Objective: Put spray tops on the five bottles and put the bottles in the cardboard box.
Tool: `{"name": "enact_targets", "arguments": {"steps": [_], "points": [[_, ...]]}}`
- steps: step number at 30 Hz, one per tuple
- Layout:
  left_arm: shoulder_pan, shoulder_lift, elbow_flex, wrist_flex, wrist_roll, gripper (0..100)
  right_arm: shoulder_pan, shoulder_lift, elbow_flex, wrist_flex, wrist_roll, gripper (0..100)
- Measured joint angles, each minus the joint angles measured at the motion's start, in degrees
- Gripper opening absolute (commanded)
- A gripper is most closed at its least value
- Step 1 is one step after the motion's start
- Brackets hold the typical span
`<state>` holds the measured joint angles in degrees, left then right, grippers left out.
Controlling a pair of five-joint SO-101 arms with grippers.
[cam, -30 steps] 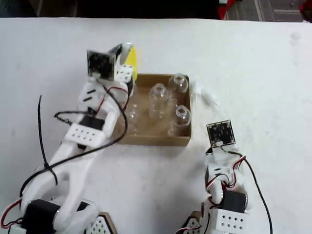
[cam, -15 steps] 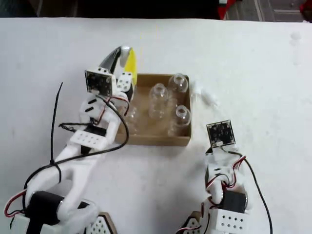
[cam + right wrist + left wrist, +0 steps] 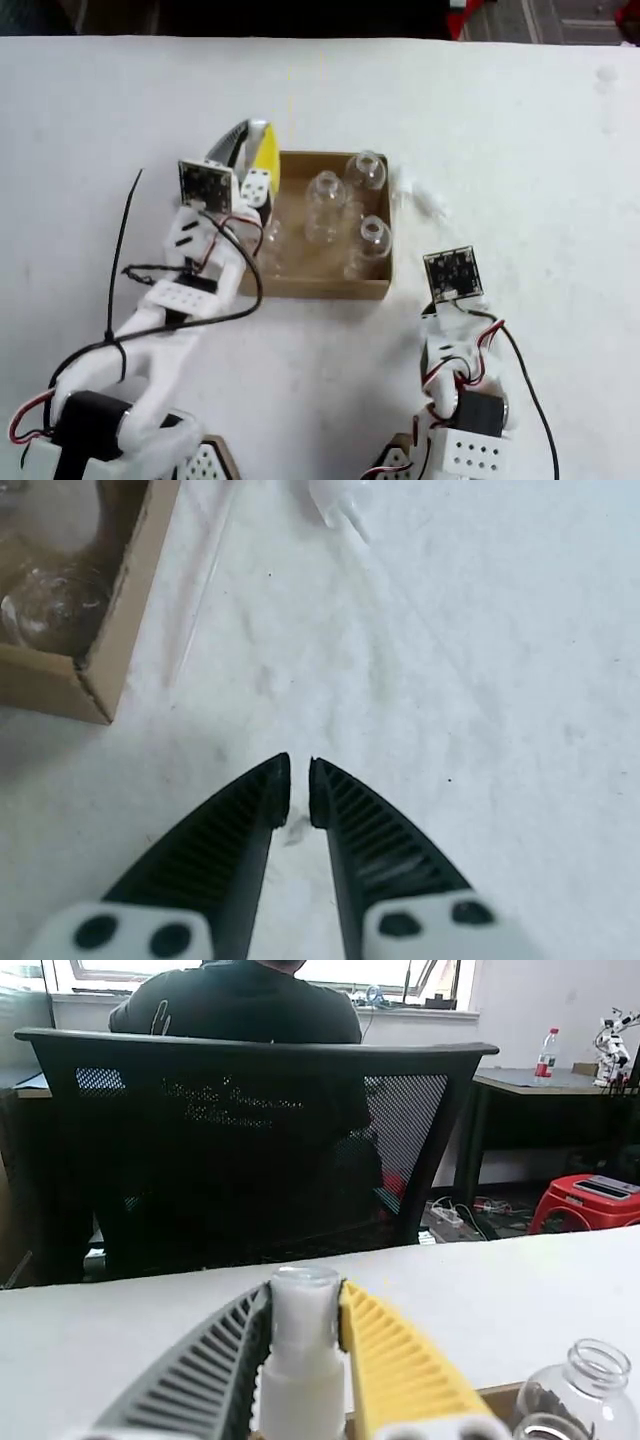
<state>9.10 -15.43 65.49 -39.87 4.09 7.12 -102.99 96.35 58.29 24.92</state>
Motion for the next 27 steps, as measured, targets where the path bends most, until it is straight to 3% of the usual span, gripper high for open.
{"name": "enact_targets", "arguments": {"steps": [16, 21, 27], "points": [[0.00, 0.00, 0.88, 0.00, 0.00, 3, 0.00, 0.00, 0.00, 0.00, 0.00, 1.8], [0.00, 0.00, 0.88, 0.00, 0.00, 11, 0.00, 0.00, 0.00, 0.00, 0.00, 1.8], [0.00, -3.25, 0.88, 4.57, 0.00, 11, 0.00, 0.00, 0.00, 0.00, 0.00, 1.8]]}}
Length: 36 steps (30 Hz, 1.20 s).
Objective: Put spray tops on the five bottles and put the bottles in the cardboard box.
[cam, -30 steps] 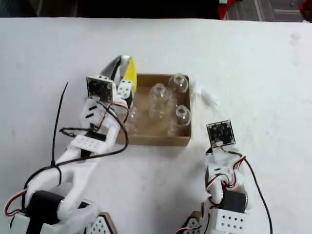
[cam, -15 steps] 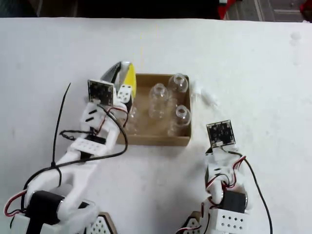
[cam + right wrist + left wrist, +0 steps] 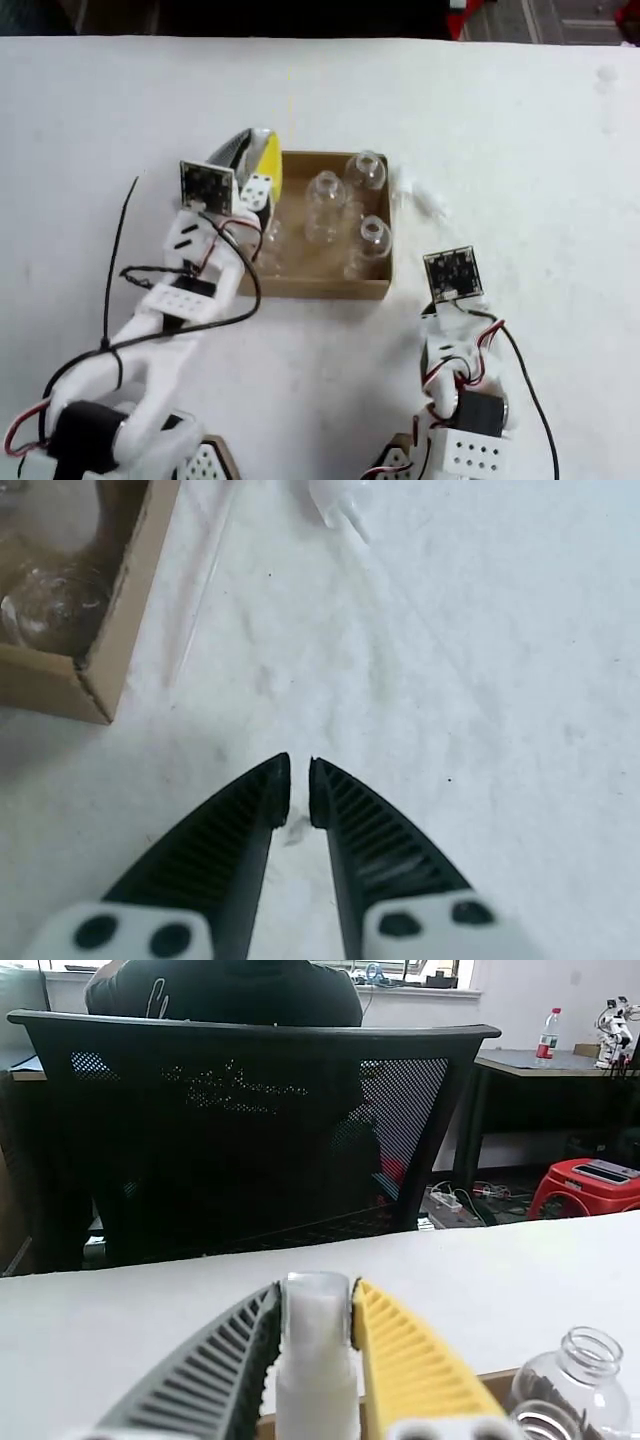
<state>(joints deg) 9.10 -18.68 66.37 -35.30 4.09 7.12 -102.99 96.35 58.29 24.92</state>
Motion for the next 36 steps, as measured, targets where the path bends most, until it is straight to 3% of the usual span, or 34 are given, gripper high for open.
{"name": "enact_targets", "arguments": {"steps": [7, 14, 21, 24, 28, 36], "points": [[0.00, -10.55, 0.00, 11.16, 2.29, 12, 0.00, 0.00, 0.00, 0.00, 0.00, 1.8], [0.00, -17.23, -1.93, 24.97, 2.37, 23, 0.00, 0.00, 0.00, 0.00, 0.00, 1.8], [0.00, -13.89, -24.53, 61.10, 2.99, 24, 0.00, 0.00, 0.00, 0.00, 0.00, 1.8], [0.00, -8.53, -33.76, 71.82, 5.54, 24, 0.00, 0.00, 0.00, 0.00, 0.00, 1.8], [0.00, -1.93, -39.21, 74.73, 9.23, 24, 0.00, 0.00, 0.00, 0.00, 0.00, 1.8], [0.00, 0.35, -39.56, 74.73, 9.85, 20, 0.00, 0.00, 0.00, 0.00, 0.00, 1.8]]}}
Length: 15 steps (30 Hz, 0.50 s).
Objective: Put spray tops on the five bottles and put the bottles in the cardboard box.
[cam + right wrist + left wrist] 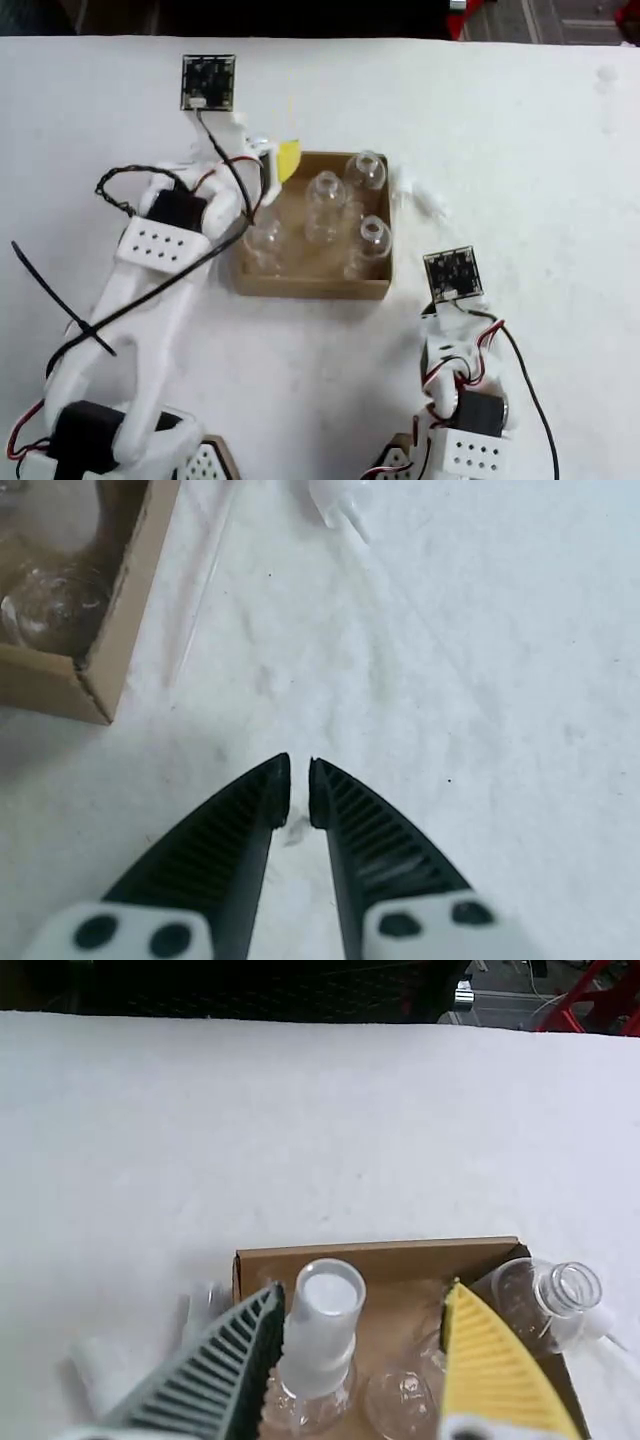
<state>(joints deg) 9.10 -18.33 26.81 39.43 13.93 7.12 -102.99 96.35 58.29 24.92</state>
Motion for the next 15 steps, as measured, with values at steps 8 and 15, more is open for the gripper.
{"name": "enact_targets", "arguments": {"steps": [8, 15], "points": [[-0.88, 0.18, 0.00, 0.00, 0.00, 2, 0.00, 0.00, 0.00, 0.00, 0.00, 1.8], [-1.05, 0.18, 0.00, 0.00, 0.00, 2, 0.00, 0.00, 0.00, 0.00, 0.00, 1.8]]}}
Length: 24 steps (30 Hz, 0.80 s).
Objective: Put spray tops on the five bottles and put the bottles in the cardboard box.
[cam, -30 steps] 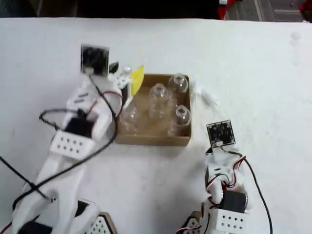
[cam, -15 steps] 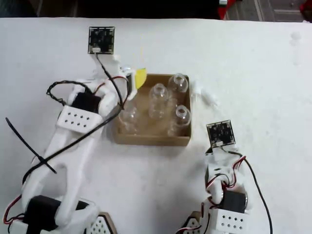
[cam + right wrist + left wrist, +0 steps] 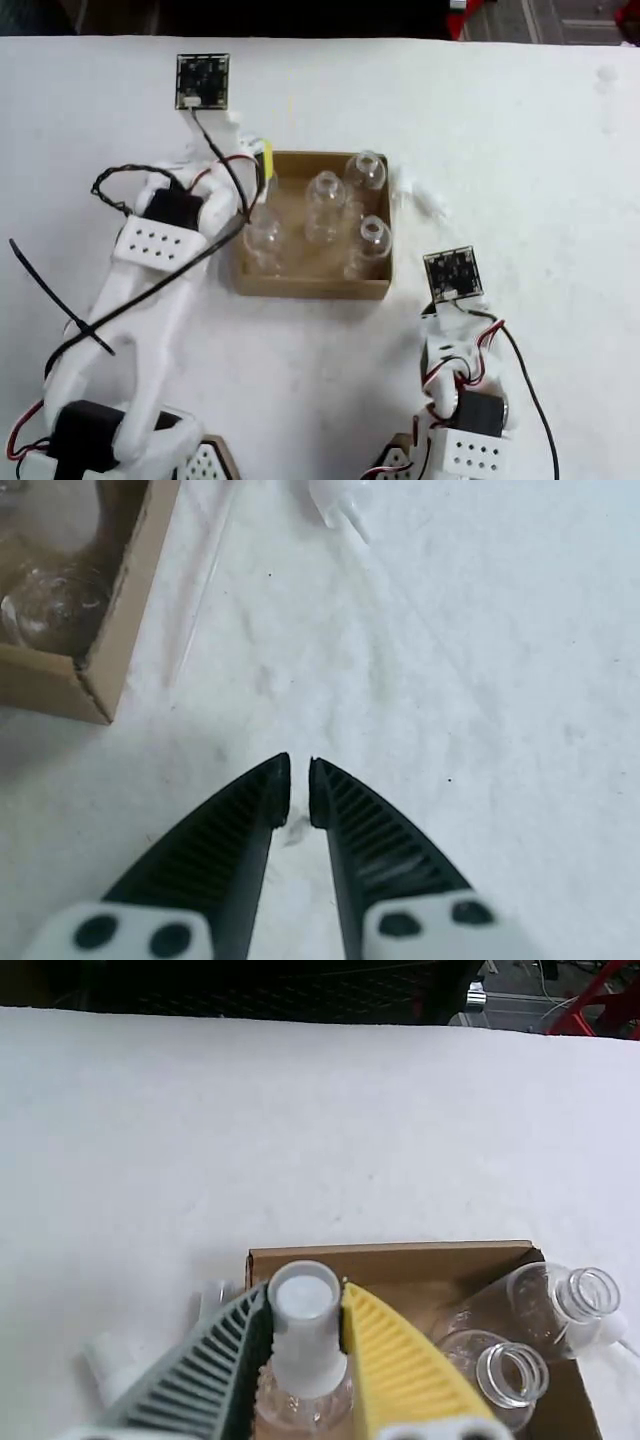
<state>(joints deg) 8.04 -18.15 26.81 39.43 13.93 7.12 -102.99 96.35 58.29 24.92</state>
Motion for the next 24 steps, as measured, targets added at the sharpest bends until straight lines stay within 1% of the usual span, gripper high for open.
{"name": "enact_targets", "arguments": {"steps": [18, 22, 24], "points": [[0.00, -0.09, 0.00, 0.00, 0.00, 2, 0.00, 0.00, 0.00, 0.00, 0.00, 1.8], [0.62, -4.22, 2.81, -0.18, -0.44, 2, 0.00, 0.00, 0.00, 0.00, 0.00, 1.8], [1.76, -7.47, 6.33, -3.08, -3.16, 2, 0.00, 0.00, 0.00, 0.00, 0.00, 1.8]]}}
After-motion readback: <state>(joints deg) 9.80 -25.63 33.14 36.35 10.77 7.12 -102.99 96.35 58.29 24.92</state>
